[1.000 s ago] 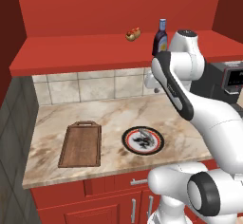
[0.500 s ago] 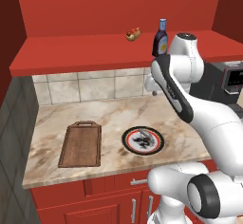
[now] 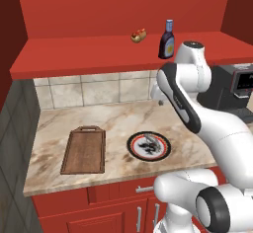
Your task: Pick the fish from the plate and place it on the cutting board. Then pick the condiment bottle from the cabinet and place it next to the cutting board.
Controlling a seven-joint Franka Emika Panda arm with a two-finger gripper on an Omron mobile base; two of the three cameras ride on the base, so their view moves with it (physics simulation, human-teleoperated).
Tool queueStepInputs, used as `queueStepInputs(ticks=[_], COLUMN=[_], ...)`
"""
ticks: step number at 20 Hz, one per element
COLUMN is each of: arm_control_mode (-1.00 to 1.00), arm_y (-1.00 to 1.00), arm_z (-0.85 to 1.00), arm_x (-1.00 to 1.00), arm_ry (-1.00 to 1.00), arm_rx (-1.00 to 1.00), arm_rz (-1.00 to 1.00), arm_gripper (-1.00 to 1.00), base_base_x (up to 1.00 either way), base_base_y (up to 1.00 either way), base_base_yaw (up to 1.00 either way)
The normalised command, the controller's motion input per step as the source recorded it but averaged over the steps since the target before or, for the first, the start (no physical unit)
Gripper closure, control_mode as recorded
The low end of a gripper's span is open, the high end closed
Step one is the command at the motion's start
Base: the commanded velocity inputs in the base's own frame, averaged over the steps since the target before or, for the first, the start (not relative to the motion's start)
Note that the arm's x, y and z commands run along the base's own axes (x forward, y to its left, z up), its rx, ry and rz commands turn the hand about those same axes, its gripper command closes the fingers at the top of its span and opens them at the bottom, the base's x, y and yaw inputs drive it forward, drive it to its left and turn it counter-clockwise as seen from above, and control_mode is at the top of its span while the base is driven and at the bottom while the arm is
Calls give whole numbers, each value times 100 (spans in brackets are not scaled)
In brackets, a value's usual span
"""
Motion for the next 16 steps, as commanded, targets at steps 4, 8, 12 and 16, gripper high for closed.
queueStepInputs(ticks=[4, 8, 12, 16], arm_control_mode=[-100, -100, -100, -100], arm_y=[1, 1, 0, 1], arm_z=[-25, -27, -29, -29], arm_x=[-2, 0, 0, 0], arm_ry=[1, 0, 0, 0], arm_rx=[0, 0, 0, 0], arm_rz=[0, 0, 0, 0], arm_gripper=[-100, -100, -100, -100], base_base_x=[0, 0, 0, 0], base_base_y=[0, 0, 0, 0], base_base_yaw=[0, 0, 0, 0])
